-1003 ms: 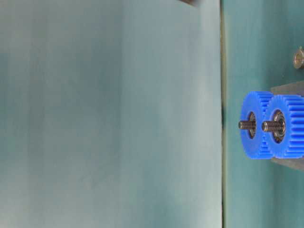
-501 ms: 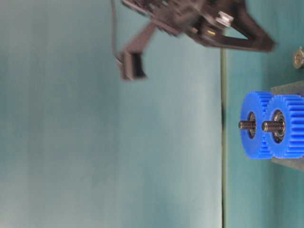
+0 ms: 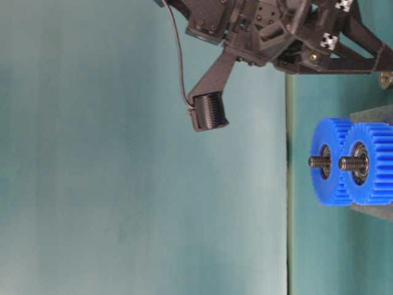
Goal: Insert the washer onto the shaft.
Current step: 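Move the right gripper to the upper metal washer and grasp it, then carry the washer with the right gripper over the upper gear's shaft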
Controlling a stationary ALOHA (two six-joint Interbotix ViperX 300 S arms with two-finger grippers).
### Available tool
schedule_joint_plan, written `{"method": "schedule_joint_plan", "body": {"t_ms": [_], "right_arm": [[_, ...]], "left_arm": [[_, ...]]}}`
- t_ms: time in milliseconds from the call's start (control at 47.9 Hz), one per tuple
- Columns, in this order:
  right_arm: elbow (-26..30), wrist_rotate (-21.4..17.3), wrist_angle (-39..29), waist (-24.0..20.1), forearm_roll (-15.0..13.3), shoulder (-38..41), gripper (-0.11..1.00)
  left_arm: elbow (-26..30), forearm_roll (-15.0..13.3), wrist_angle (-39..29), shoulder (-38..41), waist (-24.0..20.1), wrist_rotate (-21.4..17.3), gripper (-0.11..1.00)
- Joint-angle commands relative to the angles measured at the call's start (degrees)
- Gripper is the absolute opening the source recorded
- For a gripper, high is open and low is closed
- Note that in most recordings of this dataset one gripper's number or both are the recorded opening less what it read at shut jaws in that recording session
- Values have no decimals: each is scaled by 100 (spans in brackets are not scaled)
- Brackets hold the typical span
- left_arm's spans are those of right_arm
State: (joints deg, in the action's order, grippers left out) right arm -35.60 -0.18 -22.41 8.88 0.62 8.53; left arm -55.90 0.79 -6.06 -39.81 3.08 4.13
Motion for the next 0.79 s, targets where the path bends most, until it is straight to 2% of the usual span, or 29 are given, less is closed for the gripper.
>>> {"method": "schedule_joint_plan", "body": {"t_ms": [0, 334, 439, 543, 773], "right_arm": [[132, 53, 62, -18, -35, -18, 69], [360, 62, 26, -18, -70, 272, 64], [378, 53, -35, -18, -70, 308, 54], [387, 44, -141, -18, -70, 290, 32], [527, 26, -360, -26, -70, 123, 31]], "left_arm": [[62, 18, 18, -44, 9, -9, 1], [62, 18, 26, -35, 9, -9, 1], [53, 9, 18, -35, 9, -9, 1], [53, 9, 26, -35, 9, -9, 1], [9, 18, 26, -35, 9, -9, 1]]}}
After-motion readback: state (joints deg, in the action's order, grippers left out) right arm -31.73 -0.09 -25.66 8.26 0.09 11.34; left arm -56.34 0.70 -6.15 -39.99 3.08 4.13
